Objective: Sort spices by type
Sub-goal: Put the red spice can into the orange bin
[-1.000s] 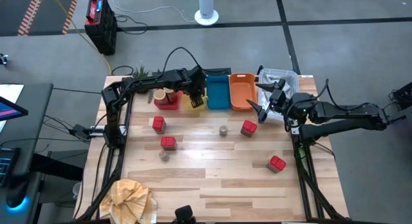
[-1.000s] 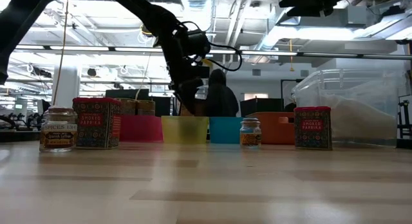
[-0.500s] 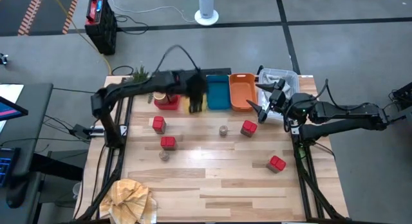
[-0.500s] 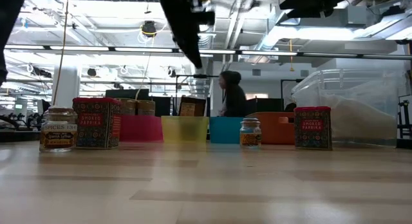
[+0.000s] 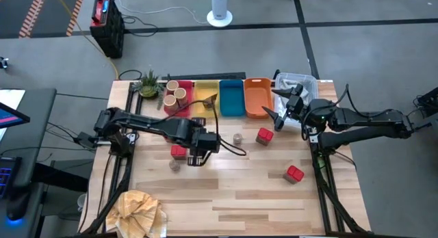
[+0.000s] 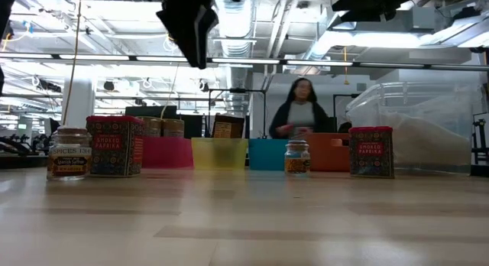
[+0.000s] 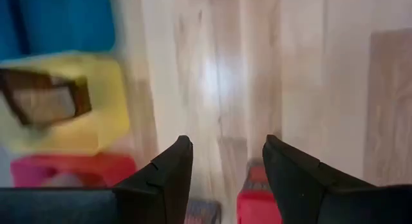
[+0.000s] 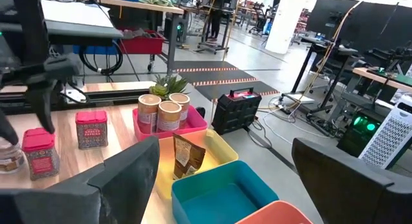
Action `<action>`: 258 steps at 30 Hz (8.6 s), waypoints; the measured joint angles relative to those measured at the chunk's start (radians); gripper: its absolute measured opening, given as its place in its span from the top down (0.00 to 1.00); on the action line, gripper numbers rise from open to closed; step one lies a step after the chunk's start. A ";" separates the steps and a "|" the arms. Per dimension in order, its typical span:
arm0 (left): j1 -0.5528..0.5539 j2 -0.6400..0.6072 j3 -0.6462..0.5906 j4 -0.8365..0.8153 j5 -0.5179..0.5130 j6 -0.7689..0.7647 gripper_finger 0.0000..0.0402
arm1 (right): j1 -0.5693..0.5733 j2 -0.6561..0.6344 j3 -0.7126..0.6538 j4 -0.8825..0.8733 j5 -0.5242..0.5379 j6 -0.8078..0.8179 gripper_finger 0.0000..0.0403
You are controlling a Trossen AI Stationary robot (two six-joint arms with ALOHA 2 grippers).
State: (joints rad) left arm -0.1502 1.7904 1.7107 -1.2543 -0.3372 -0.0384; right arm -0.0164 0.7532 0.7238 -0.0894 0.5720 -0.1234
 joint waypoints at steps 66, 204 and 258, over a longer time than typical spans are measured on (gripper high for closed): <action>0.015 -0.662 -0.897 1.096 -0.109 0.103 0.46 | -0.117 0.924 0.408 -0.956 -0.422 0.276 0.13; 0.109 -0.691 -0.896 1.241 -0.251 0.300 0.46 | 0.548 0.665 0.329 -1.216 -0.620 1.169 0.02; 0.106 -0.692 -0.891 1.242 -0.249 0.258 0.46 | -0.103 0.985 0.834 -1.331 -0.241 -0.008 0.40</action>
State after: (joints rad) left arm -0.0444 1.0985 0.8202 -0.0125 -0.5861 0.2193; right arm -0.1192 1.7382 1.5582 -1.4205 0.3307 -0.1316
